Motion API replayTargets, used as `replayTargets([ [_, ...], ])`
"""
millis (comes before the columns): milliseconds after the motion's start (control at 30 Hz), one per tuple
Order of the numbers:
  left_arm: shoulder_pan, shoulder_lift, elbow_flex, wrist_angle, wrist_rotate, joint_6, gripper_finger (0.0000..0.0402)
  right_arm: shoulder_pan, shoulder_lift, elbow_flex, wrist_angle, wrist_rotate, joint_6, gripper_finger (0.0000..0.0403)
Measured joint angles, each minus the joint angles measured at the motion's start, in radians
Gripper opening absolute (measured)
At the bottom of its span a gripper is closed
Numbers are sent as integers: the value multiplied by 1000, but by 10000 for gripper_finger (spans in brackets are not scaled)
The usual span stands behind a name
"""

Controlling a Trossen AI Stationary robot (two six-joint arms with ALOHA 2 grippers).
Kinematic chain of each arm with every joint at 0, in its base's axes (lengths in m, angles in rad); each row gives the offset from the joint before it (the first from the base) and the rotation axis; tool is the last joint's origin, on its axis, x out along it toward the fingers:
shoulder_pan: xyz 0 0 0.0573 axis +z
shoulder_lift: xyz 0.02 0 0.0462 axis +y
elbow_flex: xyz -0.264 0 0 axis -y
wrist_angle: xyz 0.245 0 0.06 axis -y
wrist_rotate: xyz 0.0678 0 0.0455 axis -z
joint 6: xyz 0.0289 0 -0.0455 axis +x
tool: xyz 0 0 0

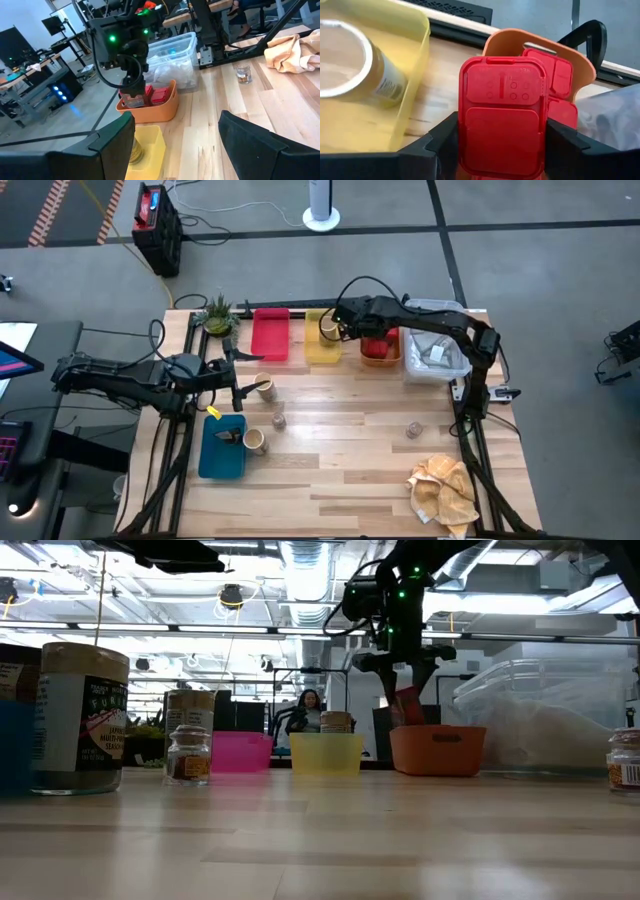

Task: Sort spices by type
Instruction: Put the red seasoning can into the orange bin

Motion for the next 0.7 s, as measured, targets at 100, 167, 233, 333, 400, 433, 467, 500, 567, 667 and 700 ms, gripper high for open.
replayTargets([
  [100,0,0,0,-1,0,0,277,-4,9,0,5,1,3,237],
  [167,0,0,0,-1,0,0,277,-5,14,-9,26,0,11,237],
  [233,0,0,0,-1,0,0,277,-6,18,-23,27,-8,30,237],
  [333,0,0,0,-1,0,0,277,-11,28,-35,38,-32,44,237],
  [400,0,0,0,-1,0,0,277,-12,37,-35,41,-44,49,237],
  [433,0,0,0,-1,0,0,277,-12,40,-35,40,-50,51,237],
  [467,0,0,0,-1,0,0,277,-13,42,-35,37,-54,52,237],
  [500,0,0,0,-1,0,0,277,-13,42,-35,36,-55,52,238],
  [567,0,0,0,-1,0,0,277,-11,42,-35,37,-57,39,249],
  [667,0,0,0,-1,0,0,277,-10,39,-35,30,-59,10,281],
  [700,0,0,0,-1,0,0,277,-10,36,-35,30,-60,7,294],
])
